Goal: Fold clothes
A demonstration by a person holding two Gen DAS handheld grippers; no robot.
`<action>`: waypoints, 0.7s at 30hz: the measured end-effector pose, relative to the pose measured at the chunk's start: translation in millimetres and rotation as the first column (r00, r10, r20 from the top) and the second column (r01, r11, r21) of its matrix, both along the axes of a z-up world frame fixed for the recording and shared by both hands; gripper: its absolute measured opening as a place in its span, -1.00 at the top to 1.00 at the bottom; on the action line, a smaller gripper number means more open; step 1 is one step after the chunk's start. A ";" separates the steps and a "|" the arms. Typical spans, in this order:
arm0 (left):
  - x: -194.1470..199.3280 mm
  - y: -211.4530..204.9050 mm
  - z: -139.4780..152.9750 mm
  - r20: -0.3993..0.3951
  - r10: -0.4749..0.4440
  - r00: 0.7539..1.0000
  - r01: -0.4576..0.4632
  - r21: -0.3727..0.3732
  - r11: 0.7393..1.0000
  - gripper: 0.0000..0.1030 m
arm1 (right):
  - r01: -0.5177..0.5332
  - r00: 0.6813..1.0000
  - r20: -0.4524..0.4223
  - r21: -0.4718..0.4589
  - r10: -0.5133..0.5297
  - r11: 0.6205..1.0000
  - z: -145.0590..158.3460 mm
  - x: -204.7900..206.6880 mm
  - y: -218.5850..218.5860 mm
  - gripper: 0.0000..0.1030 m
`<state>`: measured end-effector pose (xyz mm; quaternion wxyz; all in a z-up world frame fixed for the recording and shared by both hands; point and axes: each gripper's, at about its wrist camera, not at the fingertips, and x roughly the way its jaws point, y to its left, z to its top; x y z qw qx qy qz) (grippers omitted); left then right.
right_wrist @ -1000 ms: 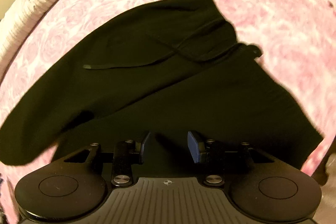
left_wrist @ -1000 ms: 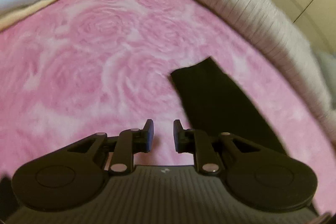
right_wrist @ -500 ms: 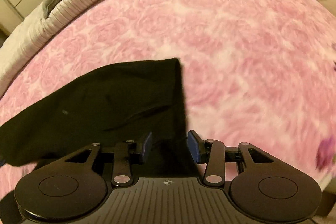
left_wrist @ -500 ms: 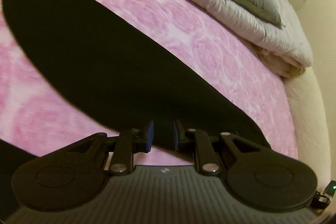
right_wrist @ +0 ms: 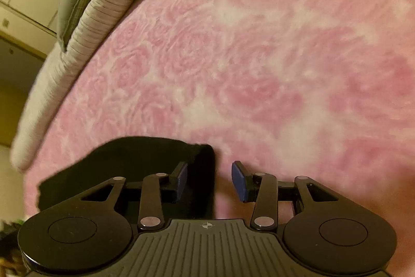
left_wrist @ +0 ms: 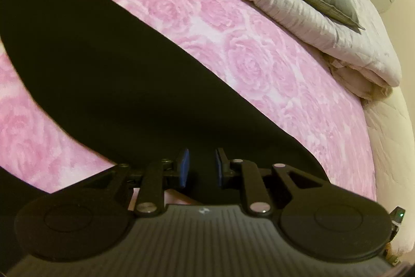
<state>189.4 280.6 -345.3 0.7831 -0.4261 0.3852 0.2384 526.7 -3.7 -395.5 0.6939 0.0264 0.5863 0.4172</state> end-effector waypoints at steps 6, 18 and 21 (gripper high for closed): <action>19.7 10.8 11.0 0.018 0.009 1.000 -0.010 0.058 0.998 0.69 | -0.071 0.985 0.162 0.114 0.052 0.991 30.7 0.6 10.9 0.99; 42.5 -6.7 0.1 -0.025 -0.037 0.999 0.038 0.044 0.998 0.69 | -0.021 0.989 0.146 0.035 0.016 0.999 42.1 13.8 -15.8 0.62; 33.4 -18.7 -1.0 -0.033 -0.031 0.999 0.032 0.019 0.999 0.69 | -0.177 0.971 0.152 -0.061 0.185 0.982 47.5 -24.3 -21.3 0.54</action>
